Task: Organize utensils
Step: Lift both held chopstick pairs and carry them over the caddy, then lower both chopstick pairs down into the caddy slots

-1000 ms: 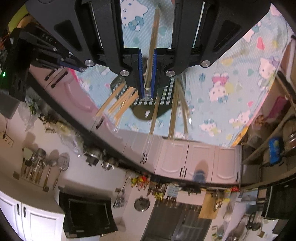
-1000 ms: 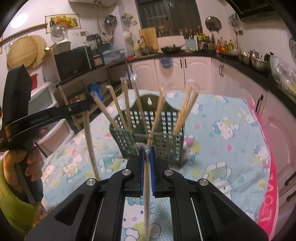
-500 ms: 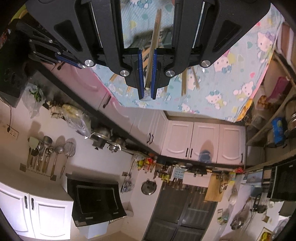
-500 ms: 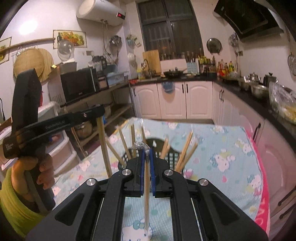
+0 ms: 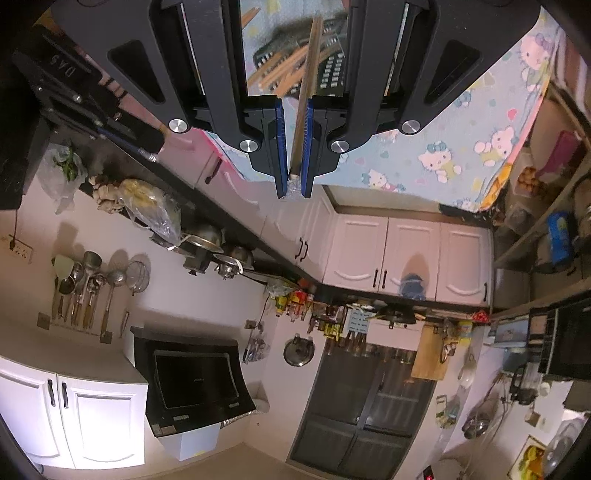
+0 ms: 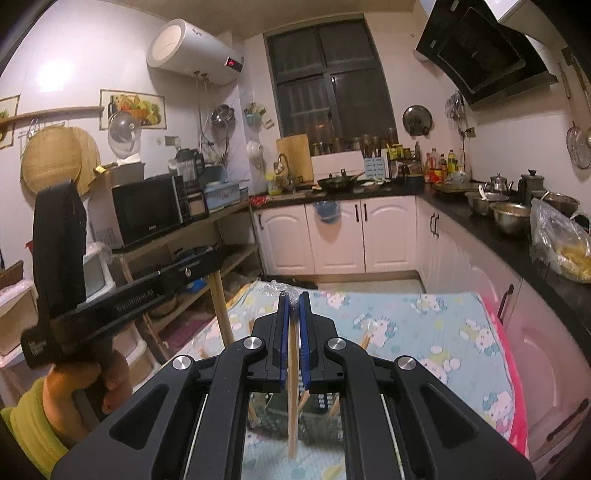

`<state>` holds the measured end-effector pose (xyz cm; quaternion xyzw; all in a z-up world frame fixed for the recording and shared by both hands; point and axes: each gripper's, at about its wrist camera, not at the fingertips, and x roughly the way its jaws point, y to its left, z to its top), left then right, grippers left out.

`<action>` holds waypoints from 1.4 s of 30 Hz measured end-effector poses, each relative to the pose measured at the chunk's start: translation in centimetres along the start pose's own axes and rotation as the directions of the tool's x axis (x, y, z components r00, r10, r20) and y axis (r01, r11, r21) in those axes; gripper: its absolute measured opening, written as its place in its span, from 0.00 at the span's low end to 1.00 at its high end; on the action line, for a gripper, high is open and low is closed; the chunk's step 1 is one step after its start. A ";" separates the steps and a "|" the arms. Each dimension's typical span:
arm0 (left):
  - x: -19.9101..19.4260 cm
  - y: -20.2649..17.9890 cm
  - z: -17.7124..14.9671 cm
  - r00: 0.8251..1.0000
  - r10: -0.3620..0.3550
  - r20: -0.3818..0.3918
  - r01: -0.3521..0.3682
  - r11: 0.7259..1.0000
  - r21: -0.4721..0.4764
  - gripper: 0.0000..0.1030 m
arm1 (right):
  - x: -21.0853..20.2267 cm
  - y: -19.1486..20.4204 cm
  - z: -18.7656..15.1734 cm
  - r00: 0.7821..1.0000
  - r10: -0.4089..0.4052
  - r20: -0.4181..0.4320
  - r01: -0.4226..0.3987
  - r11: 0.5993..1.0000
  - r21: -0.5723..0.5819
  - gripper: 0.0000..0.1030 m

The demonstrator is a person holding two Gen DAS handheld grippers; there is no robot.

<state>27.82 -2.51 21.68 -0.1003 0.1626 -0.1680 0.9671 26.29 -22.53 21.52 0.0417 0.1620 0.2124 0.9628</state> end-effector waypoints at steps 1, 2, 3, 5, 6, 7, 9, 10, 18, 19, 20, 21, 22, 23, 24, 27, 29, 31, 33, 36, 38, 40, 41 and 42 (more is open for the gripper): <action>0.2 0.0 0.1 1.000 0.001 0.002 -0.001 1.000 0.001 0.03 | 0.1 -0.1 0.2 1.000 -0.006 0.006 0.006 1.000 0.000 0.06; 0.4 0.0 0.1 1.000 0.001 0.004 -0.001 1.000 -0.002 0.03 | 0.3 -0.3 0.5 1.000 -0.013 0.014 0.012 1.000 0.002 0.06; 0.7 0.0 0.1 1.000 0.001 0.005 -0.001 1.000 -0.005 0.03 | 0.4 -0.5 0.7 1.000 -0.014 0.019 0.014 1.000 0.005 0.06; 1.1 0.0 0.2 1.000 0.010 0.013 -0.010 1.000 -0.003 0.03 | 0.7 -0.8 1.2 0.999 -0.017 0.033 0.017 1.000 0.010 0.06; 1.3 0.0 0.2 1.000 0.015 0.015 -0.015 1.000 0.000 0.03 | 0.8 -1.0 1.4 0.999 -0.030 0.042 0.030 1.000 0.006 0.06; 1.5 0.0 0.2 1.000 0.019 0.021 -0.019 1.000 0.001 0.03 | 1.0 -1.1 1.7 0.998 -0.041 0.051 0.041 0.999 -0.002 0.06; 2.0 0.1 0.2 0.999 0.028 0.034 -0.028 1.000 0.000 0.03 | 1.4 -1.1 1.8 0.996 -0.059 0.063 0.060 0.998 -0.015 0.06; 2.2 0.1 0.2 0.999 0.034 0.039 -0.034 0.999 0.000 0.03 | 1.6 -1.2 1.9 0.995 -0.070 0.068 0.071 0.997 -0.022 0.06; 4.1 0.3 -0.5 0.996 0.068 0.050 -0.068 0.998 0.001 0.03 | 4.1 -2.4 1.5 0.990 -0.113 0.084 0.115 0.993 -0.027 0.06; 4.3 0.4 -0.7 0.996 0.073 0.052 -0.073 0.997 0.003 0.03 | 4.4 -2.6 1.4 0.990 -0.115 0.086 0.117 0.993 -0.025 0.06; 4.5 0.4 -0.9 0.996 0.075 0.050 -0.075 0.997 0.003 0.03 | 4.8 -2.8 1.2 0.990 -0.114 0.088 0.116 0.993 -0.018 0.06; 4.7 0.5 -1.0 0.996 0.075 0.046 -0.075 0.997 0.003 0.03 | 5.0 -2.9 1.1 0.990 -0.112 0.088 0.114 0.993 -0.015 0.06; 5.0 0.6 -1.3 0.996 0.076 0.040 -0.076 0.997 0.001 0.03 | 5.3 -3.0 0.9 0.990 -0.109 0.089 0.111 0.994 -0.010 0.06; 5.2 0.6 -1.4 0.996 0.076 0.035 -0.076 0.997 0.002 0.03 | 5.6 -3.2 0.7 0.990 -0.108 0.090 0.108 0.994 -0.004 0.06; 5.4 0.6 -1.6 0.997 0.076 0.030 -0.077 0.997 0.003 0.03 | 5.9 -3.3 0.5 0.990 -0.106 0.090 0.106 0.994 0.002 0.06; 6.1 0.8 -2.3 0.997 0.077 0.009 -0.077 0.997 0.009 0.03 | 6.7 -3.6 -0.1 0.991 -0.092 0.093 0.091 0.996 0.016 0.06; 6.5 1.0 -2.7 0.997 0.077 -0.002 -0.077 0.997 0.012 0.03 | 7.3 -3.6 -0.6 0.993 -0.084 0.089 0.082 0.996 0.021 0.06; 6.8 1.2 -3.1 0.997 0.077 -0.014 -0.076 0.997 0.011 0.03 | 7.6 -3.7 -1.0 0.993 -0.076 0.087 0.075 0.997 0.023 0.06; 7.1 1.4 -3.5 0.997 0.074 -0.022 -0.074 0.997 0.009 0.03 | 8.0 -3.7 -1.4 0.994 -0.071 0.083 0.069 0.997 0.023 0.06; 7.6 1.8 -4.0 0.997 0.075 -0.033 -0.075 0.997 0.002 0.03 | 8.6 -3.7 -2.0 0.995 -0.068 0.070 0.067 0.998 0.023 0.06; 7.8 2.1 -4.2 0.996 0.074 -0.040 -0.074 0.997 -0.005 0.03 | 9.0 -3.8 -2.5 0.996 -0.065 0.059 0.063 0.998 0.026 0.06; 8.0 2.3 -4.5 0.996 0.074 -0.045 -0.074 0.997 -0.007 0.03 | 9.3 -3.9 -2.9 0.997 -0.063 0.054 0.061 0.998 0.031 0.06; 8.1 2.4 -4.7 0.996 0.071 -0.047 -0.072 0.997 -0.010 0.03 | 9.5 -3.9 -3.2 0.997 -0.061 0.049 0.060 0.998 0.034 0.06; 8.2 2.4 -4.8 0.997 0.066 -0.049 -0.066 0.998 -0.012 0.03 | 9.6 -3.8 -3.3 0.997 -0.061 0.045 0.059 0.998 0.036 0.06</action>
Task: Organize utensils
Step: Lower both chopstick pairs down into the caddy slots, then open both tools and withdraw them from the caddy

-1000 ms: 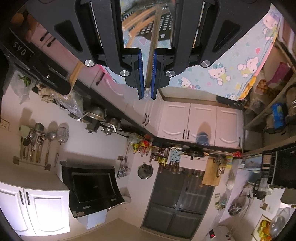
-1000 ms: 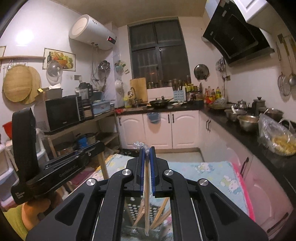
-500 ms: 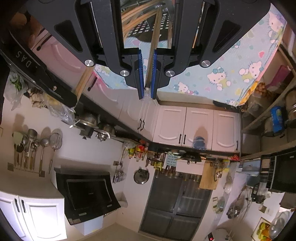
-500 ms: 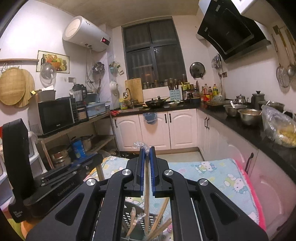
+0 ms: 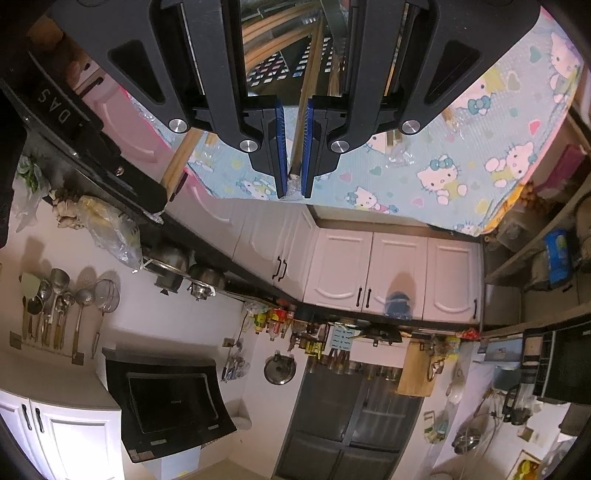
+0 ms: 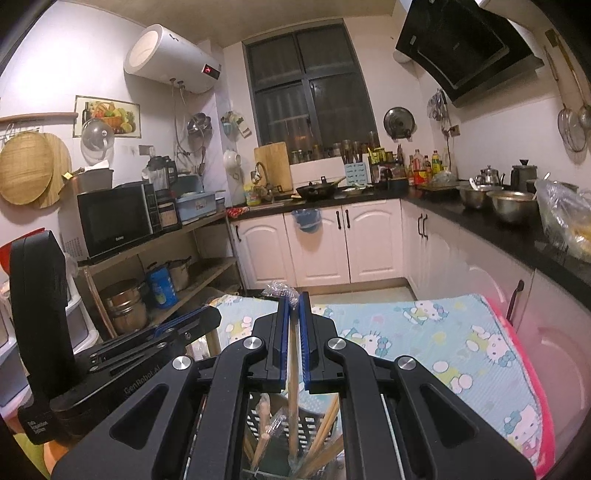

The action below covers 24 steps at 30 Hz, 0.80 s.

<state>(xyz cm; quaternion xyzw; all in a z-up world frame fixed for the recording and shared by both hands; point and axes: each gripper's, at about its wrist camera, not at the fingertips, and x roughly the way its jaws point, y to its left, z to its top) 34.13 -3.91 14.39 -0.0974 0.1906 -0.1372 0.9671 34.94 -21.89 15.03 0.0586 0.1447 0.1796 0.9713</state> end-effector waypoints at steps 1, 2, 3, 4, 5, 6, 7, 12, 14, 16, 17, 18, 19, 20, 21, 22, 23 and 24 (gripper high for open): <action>0.1 0.0 -0.2 1.000 -0.001 -0.002 0.001 1.000 0.003 0.03 | 0.1 -0.1 -0.3 1.000 0.001 -0.004 -0.001 1.000 0.003 0.06; 0.2 0.0 -0.3 1.000 0.000 -0.004 0.000 1.000 0.005 0.03 | 0.2 0.0 -0.6 1.000 0.005 -0.009 -0.005 1.000 0.006 0.06; 0.2 0.1 -0.5 1.000 -0.003 -0.008 0.003 1.000 0.005 0.03 | 0.3 0.0 -0.8 1.000 0.008 -0.014 -0.008 1.000 0.005 0.06; 0.3 0.1 -0.6 1.000 -0.003 -0.012 0.003 1.000 0.005 0.03 | 0.4 0.0 -1.1 1.000 0.009 -0.019 -0.009 1.000 0.004 0.06; 0.4 0.1 -0.8 1.000 -0.004 -0.018 0.004 1.000 0.005 0.03 | 0.6 0.0 -1.5 1.000 0.009 -0.028 -0.008 1.000 0.003 0.06; 0.4 0.1 -0.9 1.000 -0.004 -0.027 0.004 1.000 0.008 0.03 | 0.6 0.0 -1.7 0.999 0.009 -0.037 -0.008 1.000 0.005 0.06; 0.5 0.1 -1.0 1.000 -0.003 -0.030 0.003 1.000 0.010 0.03 | 0.7 -0.1 -1.9 0.999 0.008 -0.044 -0.008 1.000 0.007 0.06; 0.2 0.4 -1.5 0.998 -0.001 -0.058 0.002 1.000 0.012 0.13 | 0.7 -0.3 -2.8 0.996 0.009 -0.087 -0.007 1.000 0.025 0.06; -0.1 0.3 -1.6 0.998 -0.002 -0.068 0.003 1.000 0.015 0.24 | 0.5 -0.4 -3.1 0.995 0.008 -0.102 -0.005 0.999 0.032 0.06; -0.6 0.3 -1.8 0.997 -0.005 -0.080 0.007 1.000 0.017 0.32 | 0.1 -0.5 -3.4 0.994 0.005 -0.114 -0.001 0.999 0.034 0.10; -0.8 0.3 -1.9 0.996 -0.004 -0.085 0.006 1.000 0.019 0.33 | -0.1 -0.5 -3.5 0.993 0.001 -0.120 0.003 0.999 0.033 0.13; -1.1 0.3 -2.0 0.996 -0.005 -0.089 0.007 1.000 0.020 0.34 | -0.3 -0.6 -3.6 0.992 -0.001 -0.122 0.005 0.999 0.033 0.19; -1.3 0.2 -2.1 0.996 -0.007 -0.092 0.009 1.000 0.020 0.36 | -0.6 -0.7 -3.7 0.992 -0.003 -0.124 0.008 0.999 0.034 0.21; -1.6 0.2 -2.2 0.996 -0.008 -0.093 0.010 1.000 0.020 0.40 | -0.9 -0.7 -3.8 0.992 -0.007 -0.126 0.011 0.999 0.034 0.21; -2.0 0.2 -2.3 0.995 -0.011 -0.095 0.013 1.000 0.019 0.41 | -1.1 -0.7 -3.9 0.992 -0.010 -0.129 0.015 0.999 0.034 0.22; -2.3 0.2 -2.3 0.995 -0.014 -0.096 0.016 1.000 0.018 0.42 | -1.4 -0.7 -3.9 0.991 -0.014 -0.133 0.019 0.999 0.034 0.25; -2.6 0.1 -2.4 0.995 -0.016 -0.098 0.017 1.000 0.016 0.43 | -1.8 -0.7 -4.0 0.990 -0.017 -0.137 0.022 0.999 0.035 0.28; -3.2 0.1 -2.5 0.995 -0.016 -0.100 0.018 1.000 0.018 0.44 | -2.1 -0.7 -4.0 0.990 -0.018 -0.137 0.023 0.999 0.036 0.30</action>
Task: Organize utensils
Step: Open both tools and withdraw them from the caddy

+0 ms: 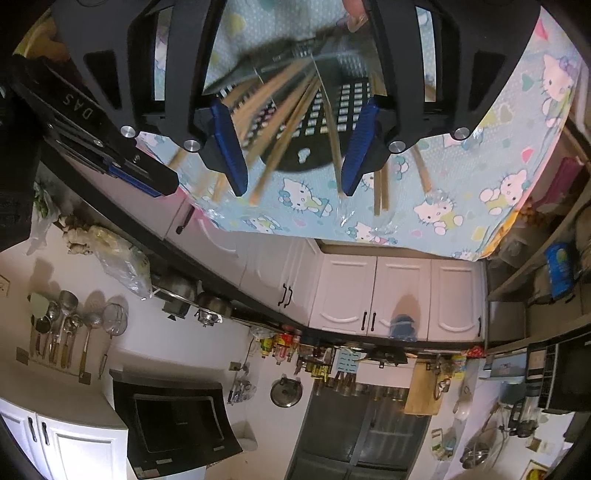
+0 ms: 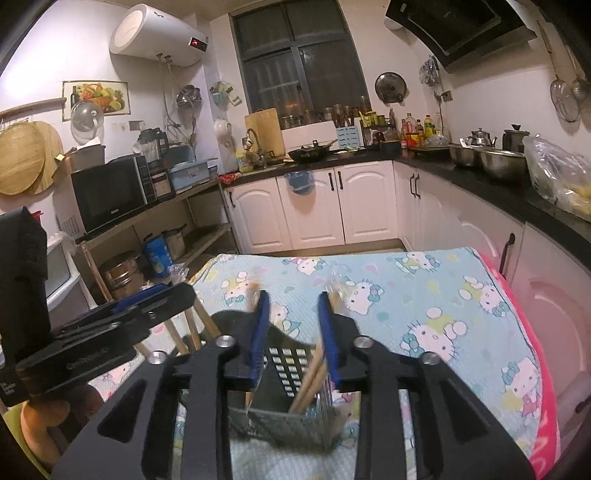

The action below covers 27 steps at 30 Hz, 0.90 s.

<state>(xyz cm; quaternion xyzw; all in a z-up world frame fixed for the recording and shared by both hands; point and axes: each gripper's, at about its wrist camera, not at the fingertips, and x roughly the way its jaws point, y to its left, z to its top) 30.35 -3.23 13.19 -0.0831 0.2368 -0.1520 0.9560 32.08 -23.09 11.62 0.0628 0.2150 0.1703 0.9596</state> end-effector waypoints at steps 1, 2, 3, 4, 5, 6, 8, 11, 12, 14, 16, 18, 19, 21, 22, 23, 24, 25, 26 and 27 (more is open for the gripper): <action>-0.3 0.0 -0.1 1.000 0.000 -0.002 0.000 1.000 0.002 0.47 | -0.4 0.1 -0.1 1.000 -0.003 0.000 0.003 1.000 -0.002 0.30; -0.7 -0.1 -0.3 1.000 -0.001 -0.003 0.001 1.000 0.005 0.50 | -0.8 0.1 -0.2 1.000 -0.007 0.000 0.007 1.000 -0.007 0.30; -1.1 -0.2 -0.5 1.000 -0.001 -0.006 0.001 1.000 0.007 0.51 | -1.1 0.2 -0.4 1.000 -0.009 -0.002 0.009 1.000 -0.012 0.31; -1.5 -0.3 -0.8 1.000 -0.001 -0.010 0.001 1.000 0.012 0.53 | -1.5 0.3 -0.6 1.000 -0.011 -0.005 0.011 1.000 -0.017 0.33; -1.9 -0.4 -1.1 1.000 -0.001 -0.015 0.002 1.000 0.015 0.56 | -1.8 0.4 -0.9 1.000 -0.014 -0.006 0.013 1.000 -0.020 0.34; -2.2 -0.5 -1.4 1.000 0.001 -0.019 0.000 1.000 0.018 0.58 | -2.1 0.3 -1.1 1.000 -0.014 -0.008 0.014 1.000 -0.022 0.36; -3.0 -0.6 -2.4 0.999 0.003 -0.035 -0.002 1.000 0.026 0.63 | -2.7 0.6 -1.7 1.000 -0.020 -0.014 0.019 0.999 -0.032 0.39; -3.7 -0.6 -3.7 0.999 0.016 -0.047 -0.014 0.999 0.034 0.70 | -3.7 0.9 -3.2 0.999 -0.028 -0.023 0.027 0.998 -0.050 0.42; -4.0 -0.5 -4.3 0.998 0.020 -0.053 -0.018 0.999 0.033 0.71 | -4.0 1.0 -3.6 0.999 -0.031 -0.025 0.029 0.998 -0.054 0.44; -4.3 -0.5 -5.0 0.998 0.024 -0.060 -0.023 0.999 0.029 0.74 | -4.5 1.1 -4.7 0.999 -0.036 -0.032 0.034 0.998 -0.058 0.48; -4.8 -0.5 -6.1 0.997 0.041 -0.060 -0.039 0.999 0.034 0.79 | -4.9 1.1 -5.6 0.998 -0.038 -0.043 0.036 0.998 -0.061 0.49; -5.1 -0.5 -6.8 0.997 0.044 -0.067 -0.042 0.999 0.030 0.82 | -5.2 1.3 -6.7 0.998 -0.044 -0.052 0.041 0.997 -0.064 0.52; -5.2 -0.5 -7.4 0.996 0.045 -0.072 -0.043 0.999 0.027 0.83 | -5.4 1.3 -7.2 0.997 -0.048 -0.054 0.045 0.997 -0.064 0.55; -5.5 -0.4 -8.4 0.996 0.052 -0.077 -0.051 0.999 0.020 0.86 | -5.8 1.5 -8.2 0.997 -0.046 -0.055 0.043 0.997 -0.069 0.59; -5.7 -0.2 -8.7 0.996 0.053 -0.077 -0.052 0.999 0.013 0.88 | -6.1 1.6 -8.8 0.997 -0.052 -0.052 0.048 0.996 -0.078 0.61; -5.9 -0.1 -9.1 0.996 0.053 -0.075 -0.052 0.999 0.008 0.89 | -6.4 1.7 -9.4 0.997 -0.064 -0.044 0.060 0.994 -0.089 0.67; -6.1 0.0 -9.4 0.996 0.055 -0.071 -0.055 0.998 0.004 0.89 | -6.6 1.9 -9.7 0.997 -0.073 -0.037 0.069 0.993 -0.095 0.72; -6.3 0.2 -9.9 0.996 0.060 -0.067 -0.060 0.998 0.001 0.89 | -6.9 2.0 -10.2 0.996 -0.084 -0.026 0.081 0.992 -0.101 0.74; -6.6 0.3 -10.3 0.996 0.068 -0.062 -0.068 0.998 0.001 0.89 | -7.1 2.1 -10.7 0.996 -0.088 -0.018 0.086 0.991 -0.102 0.77; -6.7 0.4 -10.7 0.995 0.078 -0.056 -0.078 0.997 0.001 0.89 | -7.3 2.0 -11.0 0.996 -0.088 -0.014 0.086 0.991 -0.099 0.80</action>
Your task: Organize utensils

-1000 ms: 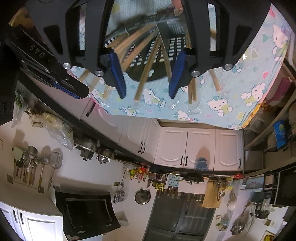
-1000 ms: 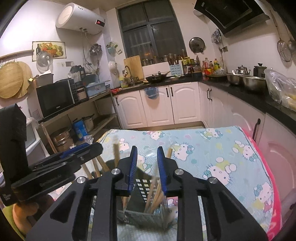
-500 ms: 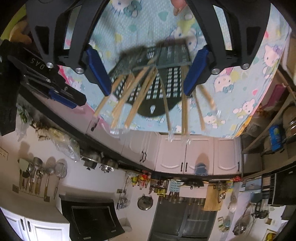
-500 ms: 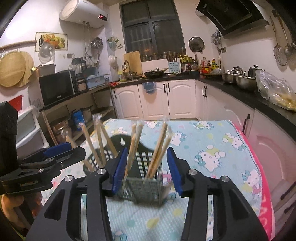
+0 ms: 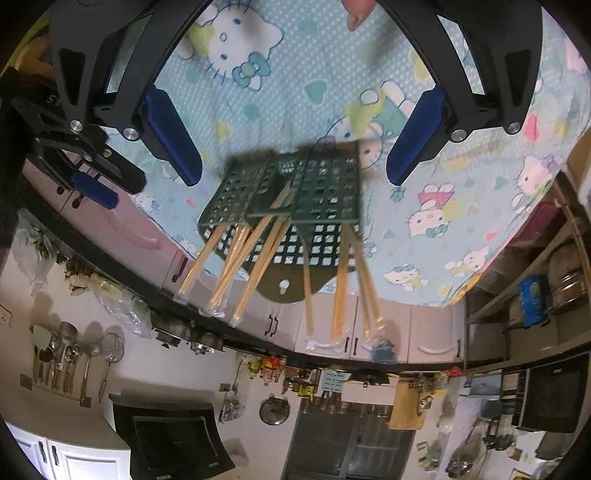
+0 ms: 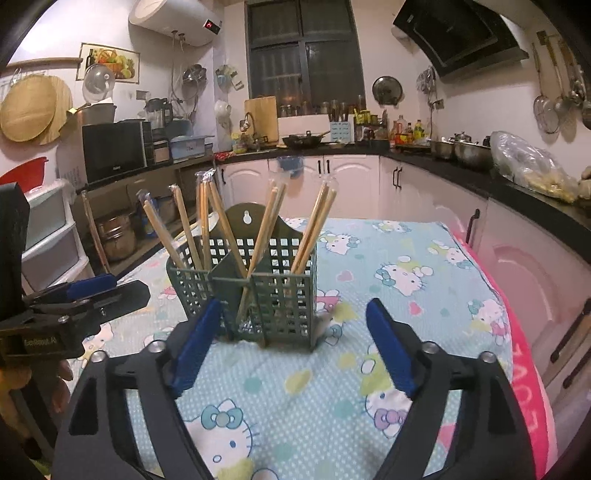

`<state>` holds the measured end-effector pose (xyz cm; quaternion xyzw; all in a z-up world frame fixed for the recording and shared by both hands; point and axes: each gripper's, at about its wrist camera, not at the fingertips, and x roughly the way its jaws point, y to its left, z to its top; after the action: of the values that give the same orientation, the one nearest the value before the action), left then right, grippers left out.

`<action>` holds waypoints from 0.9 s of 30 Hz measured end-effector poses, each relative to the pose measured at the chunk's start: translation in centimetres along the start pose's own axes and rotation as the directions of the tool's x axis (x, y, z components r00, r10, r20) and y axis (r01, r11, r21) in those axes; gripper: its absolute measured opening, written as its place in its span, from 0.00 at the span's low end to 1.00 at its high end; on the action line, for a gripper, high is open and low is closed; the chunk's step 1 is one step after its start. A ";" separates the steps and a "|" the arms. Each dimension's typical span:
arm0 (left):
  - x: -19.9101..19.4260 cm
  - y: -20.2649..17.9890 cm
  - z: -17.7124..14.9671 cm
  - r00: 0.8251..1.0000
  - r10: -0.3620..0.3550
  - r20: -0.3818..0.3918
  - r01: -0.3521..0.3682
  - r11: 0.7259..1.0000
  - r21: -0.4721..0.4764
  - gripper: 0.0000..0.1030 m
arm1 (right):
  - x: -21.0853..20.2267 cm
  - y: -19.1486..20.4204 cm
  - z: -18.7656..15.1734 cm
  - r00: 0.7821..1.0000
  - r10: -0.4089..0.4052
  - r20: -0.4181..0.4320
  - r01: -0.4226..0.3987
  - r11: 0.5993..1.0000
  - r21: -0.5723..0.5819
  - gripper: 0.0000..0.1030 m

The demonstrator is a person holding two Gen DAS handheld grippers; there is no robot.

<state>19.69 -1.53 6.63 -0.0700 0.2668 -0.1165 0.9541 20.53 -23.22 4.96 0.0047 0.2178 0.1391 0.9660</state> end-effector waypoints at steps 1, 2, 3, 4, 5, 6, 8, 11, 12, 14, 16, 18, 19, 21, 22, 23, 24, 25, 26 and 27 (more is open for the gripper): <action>-0.1 0.1 -0.3 1.000 0.008 0.003 -0.008 1.000 -0.001 0.89 | -0.1 0.1 -0.3 1.000 -0.001 0.003 0.001 1.000 0.002 0.82; -0.2 0.2 -0.6 1.000 0.015 0.005 -0.015 1.000 -0.001 0.89 | -0.3 0.1 -0.6 1.000 -0.003 0.007 0.003 1.000 0.000 0.83; -0.3 0.3 -0.9 1.000 0.017 0.006 -0.017 1.000 -0.001 0.89 | -0.6 0.3 -1.0 1.000 -0.008 0.018 0.008 1.000 -0.009 0.83; -0.4 0.4 -1.3 1.000 0.025 0.011 -0.025 1.000 0.003 0.89 | -0.8 0.5 -1.2 1.000 -0.011 0.027 0.011 1.000 -0.015 0.84; -0.6 0.4 -1.7 0.999 0.041 0.016 -0.041 0.999 0.010 0.89 | -1.0 0.6 -1.5 0.999 -0.012 0.032 0.013 1.000 -0.020 0.85; -0.7 0.5 -2.1 0.999 0.046 0.018 -0.047 0.999 0.014 0.89 | -1.2 0.7 -1.8 0.999 -0.014 0.040 0.015 1.000 -0.027 0.87; -0.7 0.6 -2.6 0.999 0.045 0.017 -0.045 0.999 0.014 0.89 | -1.4 1.0 -2.5 0.999 -0.016 0.041 0.017 0.999 -0.037 0.88; -0.7 0.6 -3.6 0.999 0.046 0.009 -0.046 0.999 0.018 0.89 | -1.3 1.2 -3.2 0.999 -0.020 0.025 0.021 0.999 -0.044 0.89; -0.8 0.6 -3.9 0.999 0.046 0.010 -0.046 0.999 0.020 0.89 | -1.3 1.2 -3.5 1.000 -0.020 0.020 0.021 0.999 -0.044 0.89; -0.9 0.4 -4.5 0.999 0.049 0.019 -0.050 0.998 0.030 0.89 | -1.3 1.2 -4.1 0.999 -0.027 0.020 0.028 0.999 -0.038 0.89; -1.0 0.3 -5.0 0.998 0.053 0.030 -0.054 0.998 0.040 0.89 | -1.4 1.1 -4.5 0.999 -0.034 0.021 0.034 0.999 -0.038 0.89; -1.1 0.3 -5.3 0.998 0.052 0.035 -0.053 0.998 0.041 0.89 | -1.3 1.1 -5.0 0.998 -0.050 0.024 0.051 0.998 -0.045 0.89; -1.1 0.2 -5.4 0.998 0.052 0.037 -0.054 0.998 0.041 0.89 | -1.3 1.1 -5.2 0.998 -0.053 0.027 0.054 0.997 -0.049 0.89; -0.9 0.3 -5.7 0.998 0.063 0.032 -0.064 0.997 0.043 0.89 | -1.4 1.2 -5.5 0.998 -0.057 0.039 0.059 0.996 -0.061 0.89; -0.7 0.3 -5.9 0.997 0.069 0.026 -0.070 0.996 0.047 0.89 | -1.4 1.3 -5.5 0.997 -0.059 0.044 0.062 0.996 -0.066 0.89; -0.5 0.3 -6.1 0.997 0.079 0.021 -0.080 0.996 0.050 0.89 | -1.5 1.3 -5.7 0.997 -0.059 0.046 0.062 0.996 -0.070 0.90; -0.4 0.4 -6.2 0.996 0.088 0.018 -0.089 0.995 0.048 0.89 | -1.5 1.4 -5.9 0.997 -0.059 0.045 0.062 0.995 -0.072 0.92; -0.4 0.4 -6.4 0.996 0.088 0.015 -0.088 0.995 0.046 0.89 | -1.5 1.4 -6.1 0.997 -0.060 0.045 0.063 0.995 -0.073 0.92; -0.4 0.4 -6.5 0.996 0.088 0.013 -0.089 0.995 0.044 0.89 | -1.4 1.4 -6.3 0.997 -0.063 0.044 0.067 0.995 -0.074 0.92; -0.3 0.5 -6.6 0.996 0.090 0.013 -0.090 0.995 0.044 0.89 | -1.4 1.4 -6.4 0.997 -0.068 0.045 0.071 0.995 -0.074 0.92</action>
<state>16.03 -1.48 1.09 -0.0374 0.2618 -0.0789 0.9612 16.23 -22.54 -0.12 -0.0366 0.1921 0.1136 0.9741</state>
